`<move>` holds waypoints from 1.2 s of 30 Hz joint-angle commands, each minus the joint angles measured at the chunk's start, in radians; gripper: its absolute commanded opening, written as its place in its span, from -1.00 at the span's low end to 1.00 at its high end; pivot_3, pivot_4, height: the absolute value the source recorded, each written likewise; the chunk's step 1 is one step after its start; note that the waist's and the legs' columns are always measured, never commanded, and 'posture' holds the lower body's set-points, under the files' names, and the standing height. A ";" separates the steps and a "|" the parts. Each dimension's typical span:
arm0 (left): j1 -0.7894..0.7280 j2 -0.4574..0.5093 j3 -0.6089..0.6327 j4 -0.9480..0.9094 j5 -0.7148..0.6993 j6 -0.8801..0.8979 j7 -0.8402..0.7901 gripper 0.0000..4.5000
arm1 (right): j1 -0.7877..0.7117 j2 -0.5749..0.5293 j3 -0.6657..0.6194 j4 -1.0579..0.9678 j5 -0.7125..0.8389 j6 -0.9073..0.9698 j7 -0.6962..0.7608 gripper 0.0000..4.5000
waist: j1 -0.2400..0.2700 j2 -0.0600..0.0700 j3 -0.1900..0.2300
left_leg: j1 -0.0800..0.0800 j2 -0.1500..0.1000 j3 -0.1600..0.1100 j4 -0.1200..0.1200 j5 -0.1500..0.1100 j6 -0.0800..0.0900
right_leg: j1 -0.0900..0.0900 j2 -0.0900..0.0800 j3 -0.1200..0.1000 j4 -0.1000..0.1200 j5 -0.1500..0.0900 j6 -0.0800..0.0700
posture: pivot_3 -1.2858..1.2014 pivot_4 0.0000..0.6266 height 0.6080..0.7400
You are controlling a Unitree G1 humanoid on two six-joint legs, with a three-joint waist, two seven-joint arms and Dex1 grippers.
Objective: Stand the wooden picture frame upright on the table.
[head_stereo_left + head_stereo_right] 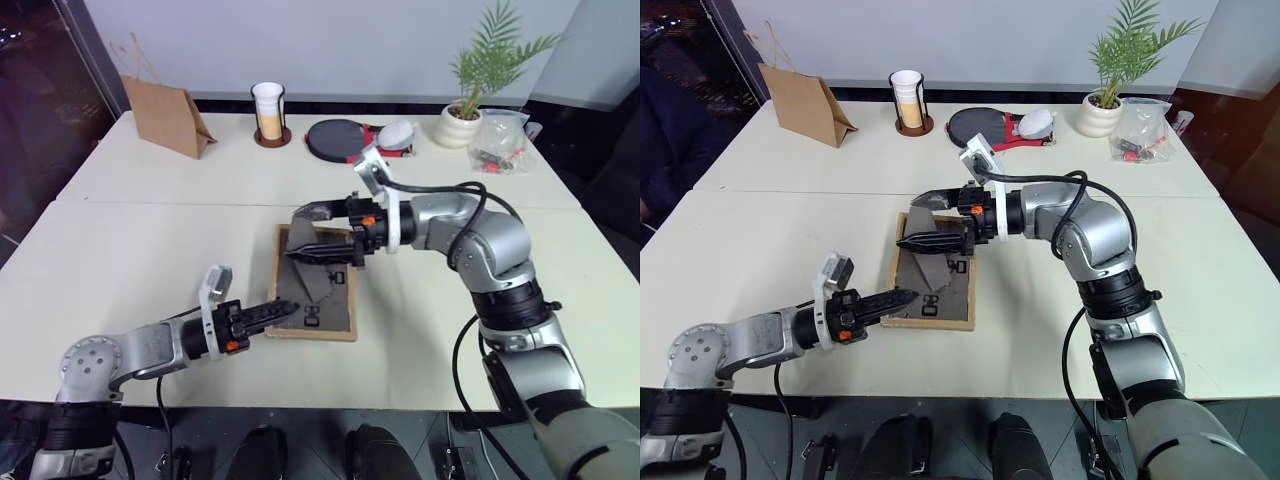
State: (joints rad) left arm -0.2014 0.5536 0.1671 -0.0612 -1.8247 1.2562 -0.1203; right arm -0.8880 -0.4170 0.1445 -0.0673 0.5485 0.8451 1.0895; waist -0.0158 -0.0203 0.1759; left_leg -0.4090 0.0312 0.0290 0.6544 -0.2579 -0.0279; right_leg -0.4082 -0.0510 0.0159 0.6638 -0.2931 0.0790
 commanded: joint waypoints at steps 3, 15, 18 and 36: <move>-0.010 0.014 -0.010 -0.027 -0.061 -0.048 -0.002 -0.53 | -0.009 -0.041 -0.039 -0.104 0.078 0.037 0.011 0.98 | -0.001 0.000 0.000 | 0.000 0.000 0.000 -0.002 0.000 0.000 | -0.001 0.000 0.000 0.000 0.000 0.000 | 0.03 -0.52 1.00; -0.013 0.023 -0.031 -0.013 -0.077 -0.085 0.005 -0.53 | 0.028 -0.129 -0.101 -0.236 0.176 0.113 -0.029 0.98 | 0.000 0.000 0.000 | 0.000 0.000 0.000 -0.003 0.000 0.000 | -0.001 0.000 0.000 -0.001 -0.001 -0.001 | 0.03 -0.52 1.00; -0.012 0.025 -0.034 -0.014 -0.077 -0.089 0.003 -0.53 | 0.035 -0.141 -0.107 -0.246 0.176 0.106 -0.049 0.98 | -0.001 0.000 0.000 | 0.000 0.000 0.000 -0.003 0.000 0.000 | -0.001 0.000 0.000 -0.001 -0.001 -0.001 | 0.03 -0.52 1.00; 0.029 0.063 -0.030 -0.029 -0.132 -0.103 -0.058 -0.53 | 0.128 -0.463 0.187 0.316 -1.084 -1.555 -0.663 0.98 | -0.004 0.001 0.001 | 0.000 0.001 0.004 -0.005 0.001 -0.001 | -0.002 0.005 0.003 -0.005 0.000 0.000 | 0.03 -0.52 1.00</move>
State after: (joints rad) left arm -0.1674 0.6093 0.1087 -0.0616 -1.9011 1.1661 -0.1495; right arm -0.7286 -0.8684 0.3182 0.2202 -0.3761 -0.5074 0.5944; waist -0.0195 -0.0197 0.1767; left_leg -0.4091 0.0316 0.0331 0.6498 -0.2569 -0.0294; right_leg -0.4101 -0.0449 0.0193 0.6586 -0.2937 0.0787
